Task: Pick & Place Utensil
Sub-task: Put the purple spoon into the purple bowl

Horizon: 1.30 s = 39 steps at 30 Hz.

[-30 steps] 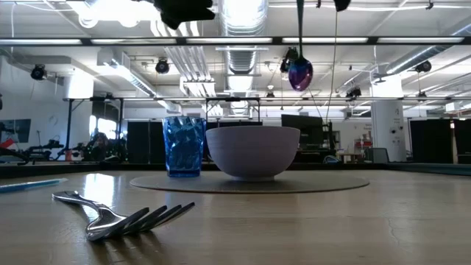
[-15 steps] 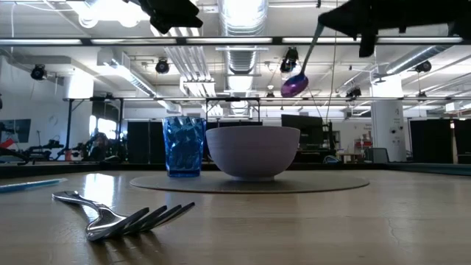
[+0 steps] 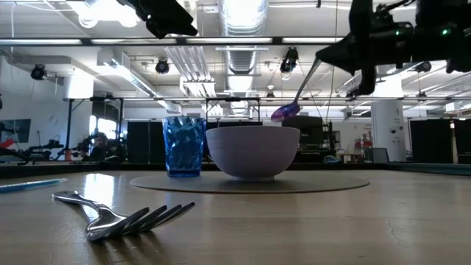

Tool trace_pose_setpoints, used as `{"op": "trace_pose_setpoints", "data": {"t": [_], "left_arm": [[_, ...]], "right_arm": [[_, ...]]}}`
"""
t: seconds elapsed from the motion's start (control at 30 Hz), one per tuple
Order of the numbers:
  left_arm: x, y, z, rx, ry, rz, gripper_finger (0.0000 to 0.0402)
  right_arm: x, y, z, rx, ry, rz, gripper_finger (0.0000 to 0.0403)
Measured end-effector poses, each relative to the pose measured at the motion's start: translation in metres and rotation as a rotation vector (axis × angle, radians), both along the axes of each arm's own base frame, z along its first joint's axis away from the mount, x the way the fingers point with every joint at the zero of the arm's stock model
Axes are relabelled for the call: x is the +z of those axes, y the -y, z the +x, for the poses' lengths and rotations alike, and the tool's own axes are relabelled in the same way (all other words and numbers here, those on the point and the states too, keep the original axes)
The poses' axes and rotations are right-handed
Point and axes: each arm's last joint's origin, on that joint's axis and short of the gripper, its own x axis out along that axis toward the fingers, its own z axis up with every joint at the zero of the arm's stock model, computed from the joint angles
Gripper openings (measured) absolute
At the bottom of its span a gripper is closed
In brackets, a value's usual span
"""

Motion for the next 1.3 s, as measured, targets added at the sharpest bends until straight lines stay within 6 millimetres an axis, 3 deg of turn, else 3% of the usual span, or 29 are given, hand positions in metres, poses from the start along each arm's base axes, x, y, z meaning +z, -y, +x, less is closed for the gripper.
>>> {"op": "trace_pose_setpoints", "data": {"t": [0.53, 1.3], "left_arm": [[-0.004, 0.001, -0.002, 0.0, -0.041, -0.012, 0.0202], [-0.004, 0.002, -0.002, 0.0, -0.04, -0.015, 0.0202]], "right_arm": [[-0.02, -0.001, 0.053, 0.001, -0.085, 0.064, 0.0011], [-0.048, 0.003, 0.059, -0.012, -0.145, 0.161, 0.0011]]}}
